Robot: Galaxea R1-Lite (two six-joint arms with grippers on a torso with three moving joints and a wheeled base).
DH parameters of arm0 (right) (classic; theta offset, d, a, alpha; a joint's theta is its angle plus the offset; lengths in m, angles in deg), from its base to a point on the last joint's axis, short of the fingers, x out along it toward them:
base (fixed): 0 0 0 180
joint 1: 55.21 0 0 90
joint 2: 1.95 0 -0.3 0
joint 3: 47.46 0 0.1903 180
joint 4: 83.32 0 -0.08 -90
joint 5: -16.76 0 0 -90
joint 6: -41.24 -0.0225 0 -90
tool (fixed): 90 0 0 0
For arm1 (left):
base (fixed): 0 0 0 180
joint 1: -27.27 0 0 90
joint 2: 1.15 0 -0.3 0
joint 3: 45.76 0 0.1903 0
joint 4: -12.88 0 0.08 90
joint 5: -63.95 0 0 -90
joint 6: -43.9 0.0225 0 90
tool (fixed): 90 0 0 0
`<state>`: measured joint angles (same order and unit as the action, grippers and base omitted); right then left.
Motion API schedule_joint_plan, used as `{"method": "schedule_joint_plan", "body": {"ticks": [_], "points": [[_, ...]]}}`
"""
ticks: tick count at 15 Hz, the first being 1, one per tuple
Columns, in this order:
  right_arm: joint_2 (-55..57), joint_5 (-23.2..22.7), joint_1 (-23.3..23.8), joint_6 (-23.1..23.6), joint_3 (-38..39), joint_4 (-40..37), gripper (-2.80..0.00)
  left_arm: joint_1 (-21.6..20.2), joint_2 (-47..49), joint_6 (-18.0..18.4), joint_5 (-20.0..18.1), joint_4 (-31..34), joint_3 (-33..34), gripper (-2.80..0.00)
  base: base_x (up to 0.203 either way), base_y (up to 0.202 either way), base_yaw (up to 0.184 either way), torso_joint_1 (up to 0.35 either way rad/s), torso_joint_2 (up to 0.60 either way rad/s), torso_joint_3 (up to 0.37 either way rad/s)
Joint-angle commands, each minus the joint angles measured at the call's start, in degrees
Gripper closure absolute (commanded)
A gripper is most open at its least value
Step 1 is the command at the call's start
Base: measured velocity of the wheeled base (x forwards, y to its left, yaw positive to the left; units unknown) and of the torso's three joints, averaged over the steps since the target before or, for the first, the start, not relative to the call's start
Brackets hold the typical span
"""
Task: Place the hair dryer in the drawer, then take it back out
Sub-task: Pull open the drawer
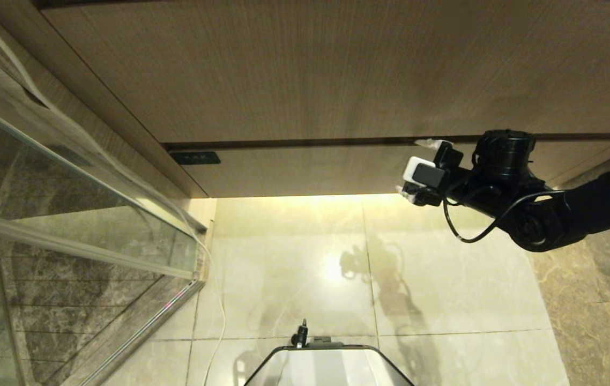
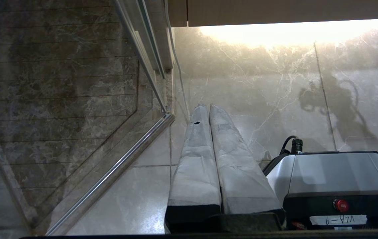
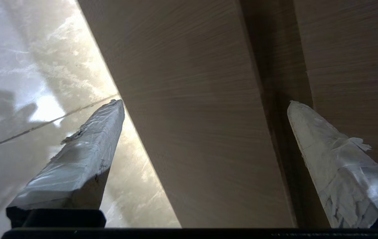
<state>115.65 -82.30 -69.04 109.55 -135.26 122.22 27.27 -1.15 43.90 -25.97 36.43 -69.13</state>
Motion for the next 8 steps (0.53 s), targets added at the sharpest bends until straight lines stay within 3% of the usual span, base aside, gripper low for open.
{"method": "schedule_joint_plan", "body": {"ticks": [1,8], "points": [[2.26,0.0,-0.21,0.34,-1.72,1.35,-2.8,0.0,0.0,0.0,0.01,-0.01,0.05,0.0,0.0,0.0,0.0,0.0,0.0,0.0],[6.12,0.0,-0.24,0.25,-4.79,5.51,-2.8,0.0,0.0,0.0,0.01,-0.01,0.0,0.0,0.0,0.0,0.0,0.0,0.0,0.0]]}}
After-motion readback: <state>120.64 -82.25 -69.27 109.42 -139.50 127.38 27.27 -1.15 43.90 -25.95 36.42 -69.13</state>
